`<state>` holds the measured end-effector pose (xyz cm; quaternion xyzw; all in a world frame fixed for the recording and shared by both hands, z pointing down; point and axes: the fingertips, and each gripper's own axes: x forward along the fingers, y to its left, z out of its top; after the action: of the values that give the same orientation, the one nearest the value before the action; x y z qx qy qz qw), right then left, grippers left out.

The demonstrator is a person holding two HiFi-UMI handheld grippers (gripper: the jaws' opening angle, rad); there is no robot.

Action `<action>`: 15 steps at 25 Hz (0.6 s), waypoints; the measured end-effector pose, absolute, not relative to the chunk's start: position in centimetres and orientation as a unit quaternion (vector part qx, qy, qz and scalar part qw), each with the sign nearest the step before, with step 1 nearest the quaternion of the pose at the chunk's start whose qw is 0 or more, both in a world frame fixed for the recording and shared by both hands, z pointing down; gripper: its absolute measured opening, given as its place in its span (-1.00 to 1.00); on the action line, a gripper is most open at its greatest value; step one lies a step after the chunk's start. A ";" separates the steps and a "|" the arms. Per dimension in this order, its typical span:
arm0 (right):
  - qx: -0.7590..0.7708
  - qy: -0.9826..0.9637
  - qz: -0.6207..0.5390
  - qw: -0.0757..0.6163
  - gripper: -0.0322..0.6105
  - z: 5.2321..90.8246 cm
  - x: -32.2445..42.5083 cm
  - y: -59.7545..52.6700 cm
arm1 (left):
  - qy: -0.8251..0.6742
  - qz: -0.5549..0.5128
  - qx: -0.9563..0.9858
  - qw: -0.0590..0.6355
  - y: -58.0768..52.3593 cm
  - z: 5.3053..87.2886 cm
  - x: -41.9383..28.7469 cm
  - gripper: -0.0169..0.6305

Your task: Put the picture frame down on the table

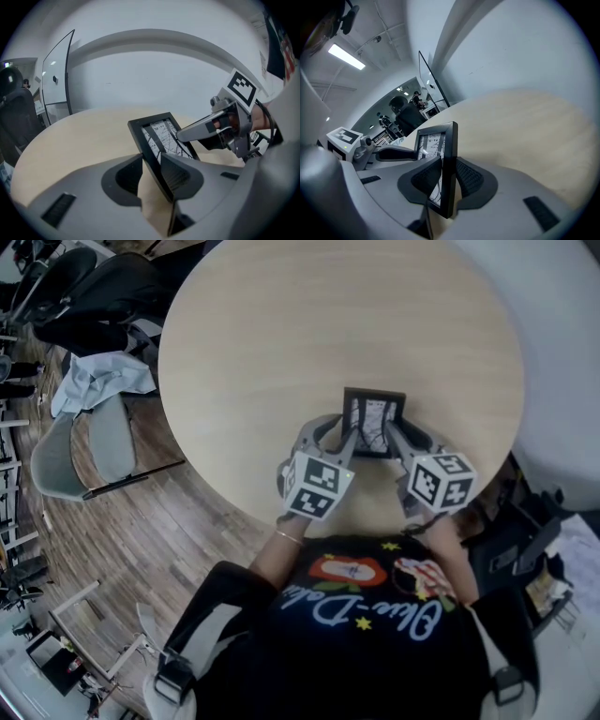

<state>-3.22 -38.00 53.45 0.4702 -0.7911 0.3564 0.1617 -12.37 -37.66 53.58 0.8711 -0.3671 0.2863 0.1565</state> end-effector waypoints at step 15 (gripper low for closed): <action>0.488 -0.780 0.301 0.250 -0.62 55.5 -3.1 -39.8 | -0.371 0.291 0.862 0.184 -39.3 55.4 -12.3 -0.57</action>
<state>-3.10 -39.84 55.48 0.4882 -0.7801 0.3013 0.2497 -12.29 -39.26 55.37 0.8622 -0.3715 0.2908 0.1844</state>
